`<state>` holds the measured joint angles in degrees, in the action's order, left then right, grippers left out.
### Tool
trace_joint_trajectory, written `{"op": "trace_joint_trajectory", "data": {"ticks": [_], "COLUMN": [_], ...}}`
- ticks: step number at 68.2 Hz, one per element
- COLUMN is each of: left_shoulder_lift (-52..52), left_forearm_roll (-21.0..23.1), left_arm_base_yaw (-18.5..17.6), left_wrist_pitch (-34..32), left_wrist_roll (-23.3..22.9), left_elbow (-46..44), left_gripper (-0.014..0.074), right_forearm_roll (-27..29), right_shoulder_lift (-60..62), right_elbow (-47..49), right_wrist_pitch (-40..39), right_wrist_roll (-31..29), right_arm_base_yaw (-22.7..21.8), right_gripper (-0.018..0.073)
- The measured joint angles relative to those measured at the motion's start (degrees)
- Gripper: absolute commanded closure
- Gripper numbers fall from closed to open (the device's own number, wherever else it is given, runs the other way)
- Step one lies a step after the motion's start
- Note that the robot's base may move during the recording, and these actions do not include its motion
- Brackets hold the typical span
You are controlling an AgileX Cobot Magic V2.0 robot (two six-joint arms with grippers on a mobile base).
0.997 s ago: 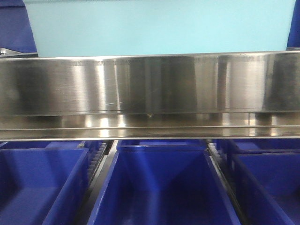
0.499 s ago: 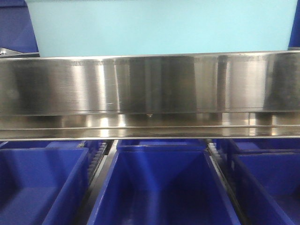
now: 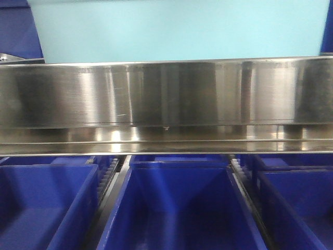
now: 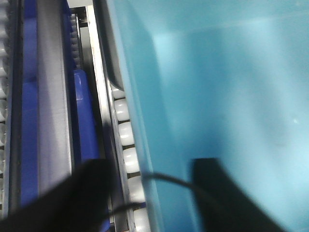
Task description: Move two blue bins to right shelf middle
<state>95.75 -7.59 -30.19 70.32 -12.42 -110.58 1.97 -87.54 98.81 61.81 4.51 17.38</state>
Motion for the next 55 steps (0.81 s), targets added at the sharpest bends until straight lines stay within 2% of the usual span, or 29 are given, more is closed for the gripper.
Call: {"op": "trace_joint_trajectory", "data": {"ticks": [2,8,39,55], "left_shoulder_lift": [0.00,-0.14,-6.69,-6.79], "left_forearm_roll": [0.00,0.00,-2.93,-2.27], "left_arm_base_yaw": [0.00,0.00,0.00,0.00], "left_wrist_pitch": [0.00,0.00,0.00,-0.10], "left_wrist_roll": [0.00,0.12,0.23,0.23], "left_elbow": [0.00,0.00,0.90,10.71], "left_gripper": [0.0047,-0.0013,0.0051,0.0051], "right_forearm_roll": [0.00,-0.12,-0.12,-0.12], "right_shoulder_lift": [0.12,0.70,5.44,5.44], "right_elbow": [0.00,0.00,-1.03,-10.00], "right_wrist_pitch": [0.04,0.19,4.45,-0.20], "right_wrist_roll": [-0.11,-0.09,-0.01,0.94], "right_arm_base_yaw": [0.00,0.00,0.00,0.00], "right_gripper": [-0.0018,0.0000,0.0001,0.0001]}}
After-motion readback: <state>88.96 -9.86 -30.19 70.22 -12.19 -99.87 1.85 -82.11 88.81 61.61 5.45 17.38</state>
